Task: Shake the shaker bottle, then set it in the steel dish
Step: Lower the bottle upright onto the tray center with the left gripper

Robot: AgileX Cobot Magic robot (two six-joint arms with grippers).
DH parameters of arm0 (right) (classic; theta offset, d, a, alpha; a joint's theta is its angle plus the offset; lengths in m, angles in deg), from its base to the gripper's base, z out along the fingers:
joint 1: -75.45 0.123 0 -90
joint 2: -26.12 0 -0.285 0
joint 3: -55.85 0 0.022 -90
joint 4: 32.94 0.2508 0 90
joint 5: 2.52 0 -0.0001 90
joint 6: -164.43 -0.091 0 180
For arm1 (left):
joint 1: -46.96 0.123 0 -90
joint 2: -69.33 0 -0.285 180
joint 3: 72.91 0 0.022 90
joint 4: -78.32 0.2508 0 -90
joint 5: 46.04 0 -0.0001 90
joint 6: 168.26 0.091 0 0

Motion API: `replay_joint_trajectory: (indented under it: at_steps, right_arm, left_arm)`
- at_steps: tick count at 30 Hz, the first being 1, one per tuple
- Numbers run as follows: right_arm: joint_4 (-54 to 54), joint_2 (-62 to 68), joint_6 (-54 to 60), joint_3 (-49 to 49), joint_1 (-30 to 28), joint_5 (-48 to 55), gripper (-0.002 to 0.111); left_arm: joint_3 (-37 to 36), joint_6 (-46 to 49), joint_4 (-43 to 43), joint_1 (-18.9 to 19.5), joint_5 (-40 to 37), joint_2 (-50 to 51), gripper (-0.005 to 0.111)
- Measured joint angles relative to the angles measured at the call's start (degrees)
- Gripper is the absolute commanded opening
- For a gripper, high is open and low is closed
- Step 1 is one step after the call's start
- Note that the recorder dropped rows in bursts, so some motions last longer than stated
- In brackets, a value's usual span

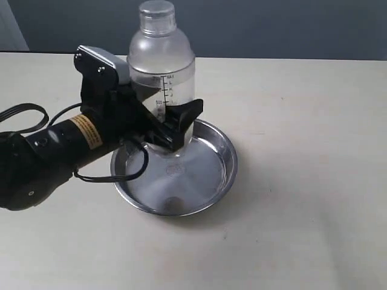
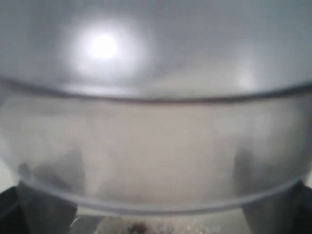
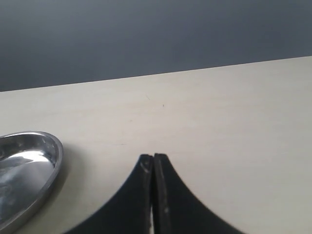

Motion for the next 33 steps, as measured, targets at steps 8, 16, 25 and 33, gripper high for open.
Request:
replay_joint_trajectory:
  at_steps: [8, 16, 25, 33]
  right_arm:
    - [0.00, 0.00, 0.00, 0.00, 0.00, 0.00, -0.001]
    - [0.00, 0.00, 0.00, 0.00, 0.00, 0.00, -0.001]
    - [0.00, 0.00, 0.00, 0.00, 0.00, 0.00, -0.001]
    - [0.00, 0.00, 0.00, 0.00, 0.00, 0.00, -0.001]
  left_arm:
    - [0.44, 3.05, -1.39, 0.00, 2.06, 8.18, 0.000]
    - [1.04, 3.28, -1.67, 0.00, 8.29, 13.84, 0.000]
    - [2.89, 3.28, -1.77, 0.00, 9.84, 15.71, 0.000]
    - [3.02, 3.28, -2.49, 0.00, 10.09, 16.96, 0.000]
